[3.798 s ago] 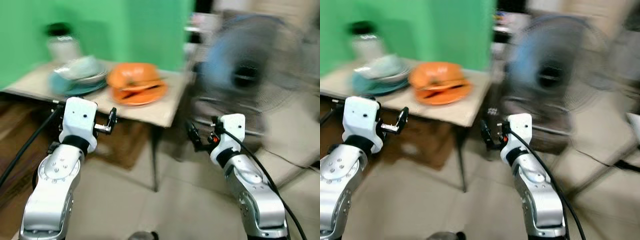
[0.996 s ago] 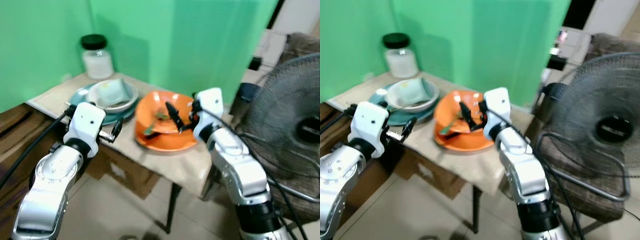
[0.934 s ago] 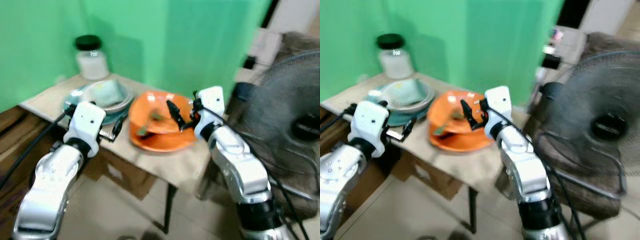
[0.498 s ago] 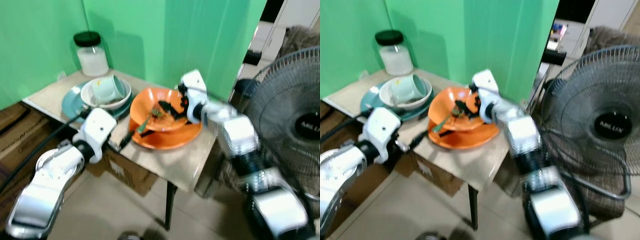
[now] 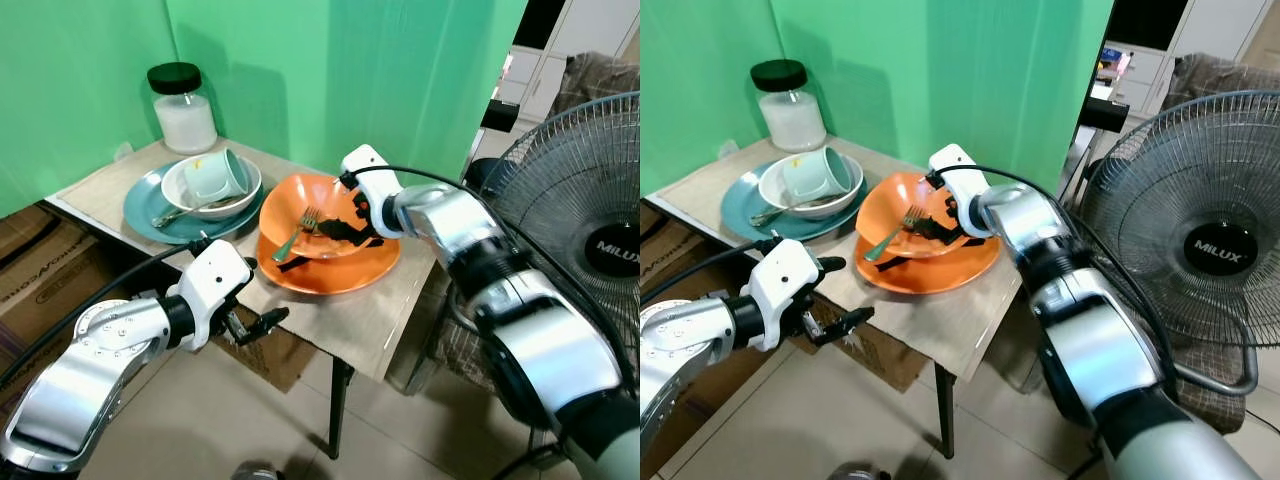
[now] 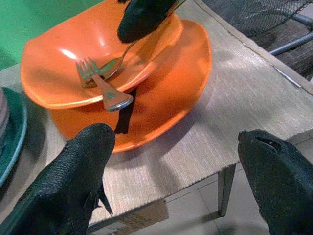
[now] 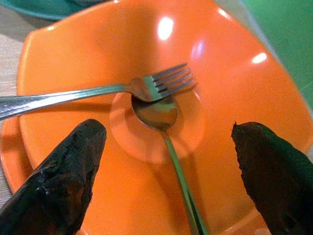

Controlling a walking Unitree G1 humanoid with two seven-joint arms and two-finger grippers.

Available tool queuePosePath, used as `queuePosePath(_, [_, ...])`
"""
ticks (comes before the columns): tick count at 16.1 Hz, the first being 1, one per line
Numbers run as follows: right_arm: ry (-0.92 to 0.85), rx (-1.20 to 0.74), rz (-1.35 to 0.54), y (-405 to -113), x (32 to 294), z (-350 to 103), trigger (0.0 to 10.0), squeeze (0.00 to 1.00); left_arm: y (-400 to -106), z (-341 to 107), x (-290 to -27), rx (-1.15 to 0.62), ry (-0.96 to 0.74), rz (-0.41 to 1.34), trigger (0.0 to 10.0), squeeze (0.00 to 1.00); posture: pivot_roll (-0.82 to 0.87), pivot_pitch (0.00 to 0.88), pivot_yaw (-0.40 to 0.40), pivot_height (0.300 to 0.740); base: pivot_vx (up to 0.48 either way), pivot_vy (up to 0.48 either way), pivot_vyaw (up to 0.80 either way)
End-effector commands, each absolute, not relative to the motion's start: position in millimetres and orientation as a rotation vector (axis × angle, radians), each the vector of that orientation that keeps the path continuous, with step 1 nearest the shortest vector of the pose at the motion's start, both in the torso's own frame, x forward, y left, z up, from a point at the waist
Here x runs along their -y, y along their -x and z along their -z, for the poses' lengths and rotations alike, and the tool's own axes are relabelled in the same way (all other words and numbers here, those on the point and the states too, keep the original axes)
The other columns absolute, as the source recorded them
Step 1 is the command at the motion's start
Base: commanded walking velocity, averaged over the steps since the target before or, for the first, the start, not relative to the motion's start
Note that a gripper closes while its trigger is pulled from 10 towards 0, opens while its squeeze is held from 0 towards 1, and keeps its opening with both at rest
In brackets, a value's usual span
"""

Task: Setting the table

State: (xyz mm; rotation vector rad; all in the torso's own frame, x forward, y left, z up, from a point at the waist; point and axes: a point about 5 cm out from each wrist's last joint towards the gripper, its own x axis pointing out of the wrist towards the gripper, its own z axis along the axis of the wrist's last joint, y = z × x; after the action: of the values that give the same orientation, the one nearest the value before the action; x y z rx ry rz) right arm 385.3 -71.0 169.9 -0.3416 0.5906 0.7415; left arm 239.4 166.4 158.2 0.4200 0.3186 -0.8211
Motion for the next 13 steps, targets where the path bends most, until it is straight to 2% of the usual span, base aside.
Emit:
queuePosePath(1, [0.363, -0.601, -0.733, -387, 71, -173, 10.0, 0.0, -238, -159, -163, -0.322, -0.42, 0.844, 10.0, 0.0, 0.24, 0.0, -0.009, 0.74, 0.0, 0.0, 0.0])
queuePosePath(4, [0.415, -0.664, -0.731, -386, 68, -166, 10.0, 0.0, -239, -158, -160, -0.324, -0.413, 0.858, 10.0, 0.0, 0.23, 0.0, -0.011, 0.74, 0.0, 0.0, 0.0])
queuePosePath(7, [0.467, -0.671, -0.705, -389, 66, -164, 1.1, 0.0, -241, -158, -158, -0.321, -0.412, 0.864, 10.0, 0.0, 0.23, 0.0, -0.011, 0.74, 0.0, 0.0, 0.0])
queuePosePath(8, [0.473, -0.674, -0.701, -389, 66, -164, 0.0, 0.0, -241, -157, -157, -0.321, -0.412, 0.864, 10.0, 0.0, 0.23, 0.0, -0.02, 0.74, 0.0, 0.0, 0.0])
queuePosePath(13, [0.56, -0.705, -0.689, -389, 67, -162, 0.0, 0.0, -240, -156, -156, -0.323, -0.416, 0.869, 10.0, 0.0, 0.23, 0.0, -0.028, 0.74, 0.0, 0.0, 0.0])
